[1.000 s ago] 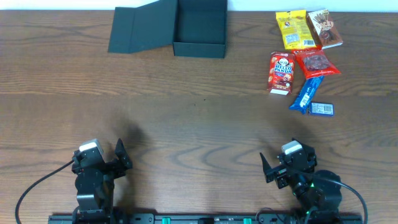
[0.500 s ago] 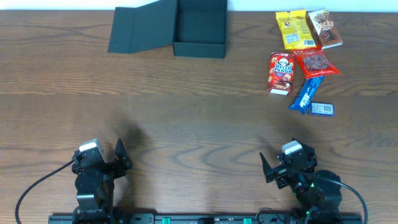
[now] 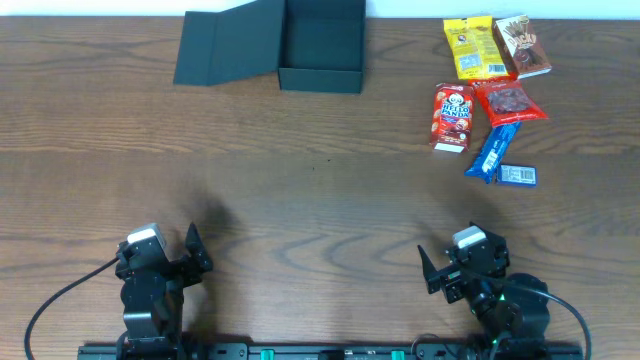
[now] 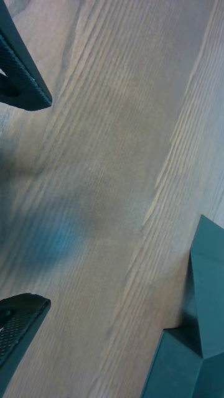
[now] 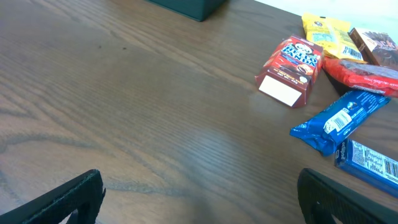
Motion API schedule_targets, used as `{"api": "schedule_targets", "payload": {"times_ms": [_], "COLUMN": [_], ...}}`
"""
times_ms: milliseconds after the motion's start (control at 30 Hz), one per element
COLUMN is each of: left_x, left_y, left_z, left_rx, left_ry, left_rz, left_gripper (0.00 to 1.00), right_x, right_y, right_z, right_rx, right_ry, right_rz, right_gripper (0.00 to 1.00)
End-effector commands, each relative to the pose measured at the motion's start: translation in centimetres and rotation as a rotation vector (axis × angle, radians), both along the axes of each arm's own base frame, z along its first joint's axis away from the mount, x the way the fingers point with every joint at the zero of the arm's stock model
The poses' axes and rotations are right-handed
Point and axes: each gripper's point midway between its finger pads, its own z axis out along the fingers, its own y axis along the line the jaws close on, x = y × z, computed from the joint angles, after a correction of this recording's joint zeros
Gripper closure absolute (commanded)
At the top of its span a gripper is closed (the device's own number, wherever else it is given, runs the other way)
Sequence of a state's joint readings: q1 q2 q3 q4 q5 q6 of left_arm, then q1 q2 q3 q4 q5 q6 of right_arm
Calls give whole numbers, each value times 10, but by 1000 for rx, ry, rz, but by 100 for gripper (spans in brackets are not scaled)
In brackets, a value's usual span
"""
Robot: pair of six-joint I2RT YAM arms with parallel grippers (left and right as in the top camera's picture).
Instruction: Pack container
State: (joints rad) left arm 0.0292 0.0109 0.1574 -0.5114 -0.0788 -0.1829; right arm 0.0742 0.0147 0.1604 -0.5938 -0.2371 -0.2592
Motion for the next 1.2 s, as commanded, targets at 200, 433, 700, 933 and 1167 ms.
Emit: {"api": "schedule_targets", "payload": {"times_ms": [200, 433, 700, 933, 1167], "left_x": [3, 14, 62, 158, 274], "left_y": [-67, -95, -99, -108, -144], "left_z": [6, 85, 117, 133, 128], "left_rx": [-393, -523, -313, -339, -220], "left_ry": [-34, -319, -344, -136, 33], "left_rz": [-249, -444, -543, -602, -685], "left_gripper": [5, 5, 5, 5, 5], "right_x": [0, 0, 0, 0, 0], "right_y": [1, 1, 1, 1, 1], "right_z": [-1, -1, -1, -1, -1], "right_rx": [-16, -16, -16, -16, -16], "right_ry": [-10, -10, -10, -10, -10], "right_rz": [14, 14, 14, 14, 14], "right_gripper": [1, 1, 1, 1, 1]}}
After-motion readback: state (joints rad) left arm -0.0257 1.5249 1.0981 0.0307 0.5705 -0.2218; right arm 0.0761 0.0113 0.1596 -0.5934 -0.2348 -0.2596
